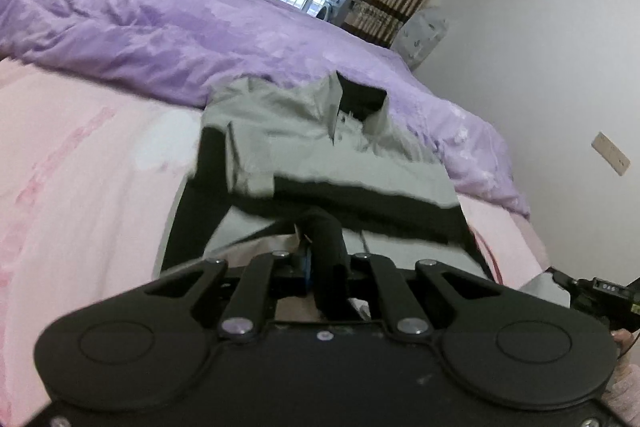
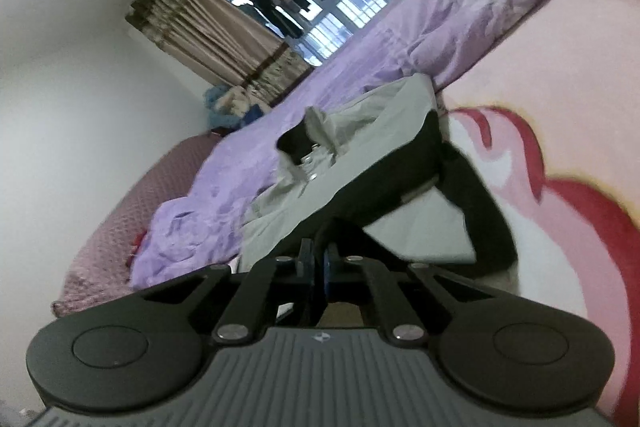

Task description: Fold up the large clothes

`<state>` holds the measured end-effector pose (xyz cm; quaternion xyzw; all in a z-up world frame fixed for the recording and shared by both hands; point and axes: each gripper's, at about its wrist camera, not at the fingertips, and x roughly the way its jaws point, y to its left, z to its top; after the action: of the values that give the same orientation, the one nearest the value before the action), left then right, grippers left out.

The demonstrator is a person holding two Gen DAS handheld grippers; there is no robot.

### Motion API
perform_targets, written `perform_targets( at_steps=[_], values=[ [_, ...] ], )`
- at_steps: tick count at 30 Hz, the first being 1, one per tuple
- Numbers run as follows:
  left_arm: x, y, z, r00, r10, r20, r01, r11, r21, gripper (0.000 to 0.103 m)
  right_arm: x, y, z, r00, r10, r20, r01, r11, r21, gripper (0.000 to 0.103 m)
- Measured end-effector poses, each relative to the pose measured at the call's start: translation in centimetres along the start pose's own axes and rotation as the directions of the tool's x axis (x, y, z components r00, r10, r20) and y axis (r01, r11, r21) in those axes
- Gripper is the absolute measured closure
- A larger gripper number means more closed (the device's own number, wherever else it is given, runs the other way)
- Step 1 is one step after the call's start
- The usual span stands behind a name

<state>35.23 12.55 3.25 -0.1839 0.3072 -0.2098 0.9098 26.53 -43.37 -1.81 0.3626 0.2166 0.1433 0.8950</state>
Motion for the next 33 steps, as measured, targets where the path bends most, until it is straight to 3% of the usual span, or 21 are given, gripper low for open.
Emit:
perform_targets(
  at_steps=[4, 6, 8, 10, 11, 12, 14, 16, 18, 21, 23, 28, 30, 33],
  values=[
    [4.2, 0.0, 6.1, 0.998, 0.03, 0.052, -0.033, 0.998, 0.053, 0.096, 4.5, 0.3, 5.4, 0.999, -0.021, 0.027, 0.021, 1.0, 0.008, 0.099],
    [6.9, 0.9, 9.4, 0.996, 0.051, 0.069, -0.053, 0.998, 0.026, 0.094, 7.5, 0.3, 8.7, 0.998, -0.042, 0.038, 0.042, 0.999, 0.006, 0.099],
    [11.0, 2.4, 12.8, 0.998, 0.052, 0.027, -0.052, 0.999, 0.015, 0.076, 10.6, 0.3, 11.3, 0.996, -0.074, 0.056, 0.074, 0.997, -0.007, 0.099],
    [15.0, 4.5, 15.1, 0.995, 0.073, -0.063, -0.075, 0.997, -0.032, 0.053, 14.0, -0.1, 13.6, 0.989, -0.118, 0.092, 0.12, 0.992, -0.022, 0.077],
    [16.8, 5.5, 15.9, 0.987, 0.118, -0.109, -0.126, 0.99, -0.07, 0.052, 15.7, -0.3, 14.4, 0.985, -0.142, 0.097, 0.147, 0.988, -0.051, 0.066],
    [17.9, 6.3, 16.3, 0.978, 0.159, -0.137, -0.173, 0.98, -0.095, 0.051, 17.0, -0.6, 14.9, 0.974, -0.193, 0.118, 0.2, 0.978, -0.057, 0.062],
    [18.6, 7.3, 16.2, 0.97, 0.197, -0.139, -0.212, 0.973, -0.097, 0.047, 18.0, -1.6, 14.9, 0.962, -0.241, 0.128, 0.245, 0.969, -0.016, 0.062],
    [18.0, 8.1, 15.5, 0.982, 0.153, -0.11, -0.163, 0.983, -0.087, 0.043, 18.4, -2.8, 13.8, 0.979, -0.188, 0.079, 0.188, 0.982, 0.004, 0.061],
    [17.2, 8.9, 14.4, 0.99, 0.124, -0.063, -0.129, 0.988, -0.083, 0.039, 18.5, -3.8, 12.4, 0.982, -0.187, 0.039, 0.188, 0.982, -0.024, 0.059],
    [17.9, 10.2, 12.8, 0.977, 0.193, -0.09, -0.198, 0.979, -0.049, 0.039, 18.5, -4.5, 10.9, 0.962, -0.27, 0.029, 0.272, 0.956, -0.114, 0.051],
    [19.0, 10.9, 11.8, 0.965, 0.23, -0.124, -0.235, 0.971, -0.033, 0.039, 19.0, -5.2, 10.6, 0.953, -0.303, 0.014, 0.303, 0.945, -0.124, 0.051],
    [21.6, 10.9, 10.9, 0.967, 0.228, -0.117, -0.23, 0.973, -0.004, 0.039, 21.4, -4.4, 10.7, 0.948, -0.317, -0.019, 0.306, 0.929, -0.209, 0.041],
    [22.9, 10.6, 10.8, 0.957, 0.264, -0.124, -0.263, 0.965, 0.025, 0.039, 23.0, -4.2, 11.1, 0.936, -0.35, -0.032, 0.332, 0.911, -0.246, 0.036],
    [24.5, 10.4, 10.3, 0.953, 0.262, -0.149, -0.259, 0.965, 0.043, 0.039, 25.8, -4.5, 11.1, 0.908, -0.411, -0.077, 0.372, 0.877, -0.303, 0.031]
  ],
)
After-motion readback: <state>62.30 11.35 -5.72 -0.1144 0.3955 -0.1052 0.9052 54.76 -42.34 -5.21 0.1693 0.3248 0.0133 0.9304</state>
